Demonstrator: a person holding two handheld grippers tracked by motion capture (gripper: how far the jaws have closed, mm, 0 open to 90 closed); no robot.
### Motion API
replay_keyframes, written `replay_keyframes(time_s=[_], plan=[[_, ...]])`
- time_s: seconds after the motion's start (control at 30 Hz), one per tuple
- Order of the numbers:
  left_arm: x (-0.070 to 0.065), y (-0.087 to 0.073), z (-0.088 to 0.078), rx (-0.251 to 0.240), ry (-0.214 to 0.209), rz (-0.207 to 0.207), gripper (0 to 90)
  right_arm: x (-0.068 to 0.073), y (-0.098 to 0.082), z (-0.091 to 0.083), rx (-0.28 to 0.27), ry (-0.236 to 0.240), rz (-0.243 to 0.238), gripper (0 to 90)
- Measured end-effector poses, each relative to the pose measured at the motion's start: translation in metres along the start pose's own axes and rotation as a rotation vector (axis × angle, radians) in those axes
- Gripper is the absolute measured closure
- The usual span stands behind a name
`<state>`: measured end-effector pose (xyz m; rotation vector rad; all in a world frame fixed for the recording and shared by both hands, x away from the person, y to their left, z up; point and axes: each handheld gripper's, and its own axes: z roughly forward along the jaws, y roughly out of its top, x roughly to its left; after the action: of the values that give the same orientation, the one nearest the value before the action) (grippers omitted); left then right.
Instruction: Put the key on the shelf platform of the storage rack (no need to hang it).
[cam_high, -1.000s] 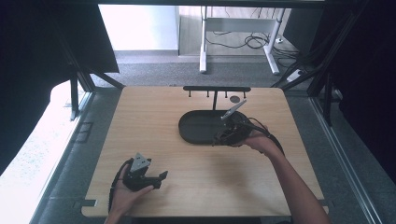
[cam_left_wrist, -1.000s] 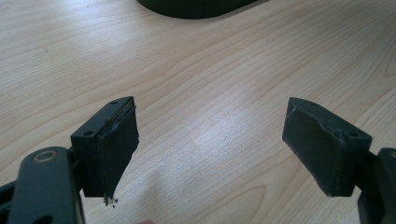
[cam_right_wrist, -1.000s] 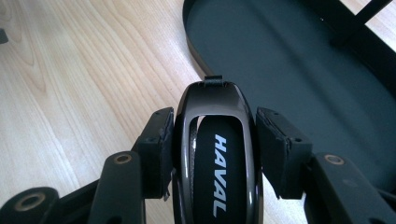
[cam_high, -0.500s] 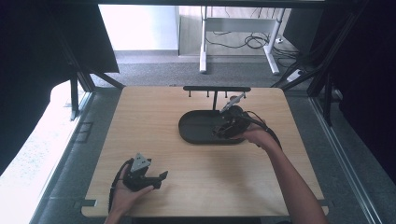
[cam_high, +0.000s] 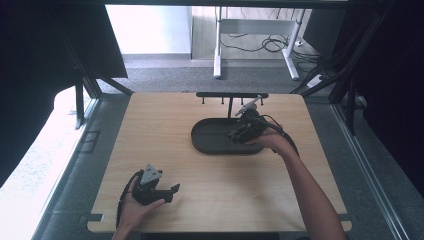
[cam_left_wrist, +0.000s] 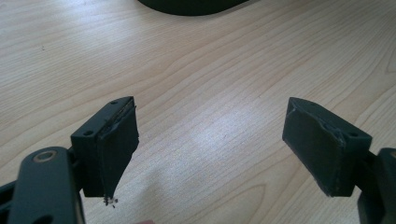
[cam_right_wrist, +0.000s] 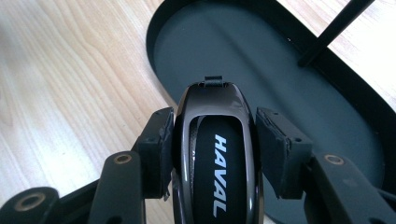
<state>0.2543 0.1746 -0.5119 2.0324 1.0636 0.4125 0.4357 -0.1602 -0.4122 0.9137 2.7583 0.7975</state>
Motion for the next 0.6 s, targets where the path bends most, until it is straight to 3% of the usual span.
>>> replay_keyframes(time_s=[0.33, 0.6], plan=[[0.002, -0.001, -0.001, -0.003, 0.002, -0.005, 18.5, -0.008, 0.012, 0.012, -0.011, -0.005, 0.001, 49.3], [0.002, -0.001, 0.0, -0.003, 0.0, -0.007, 18.5, -0.023, 0.015, 0.03, 0.004, -0.018, 0.031, 49.3]])
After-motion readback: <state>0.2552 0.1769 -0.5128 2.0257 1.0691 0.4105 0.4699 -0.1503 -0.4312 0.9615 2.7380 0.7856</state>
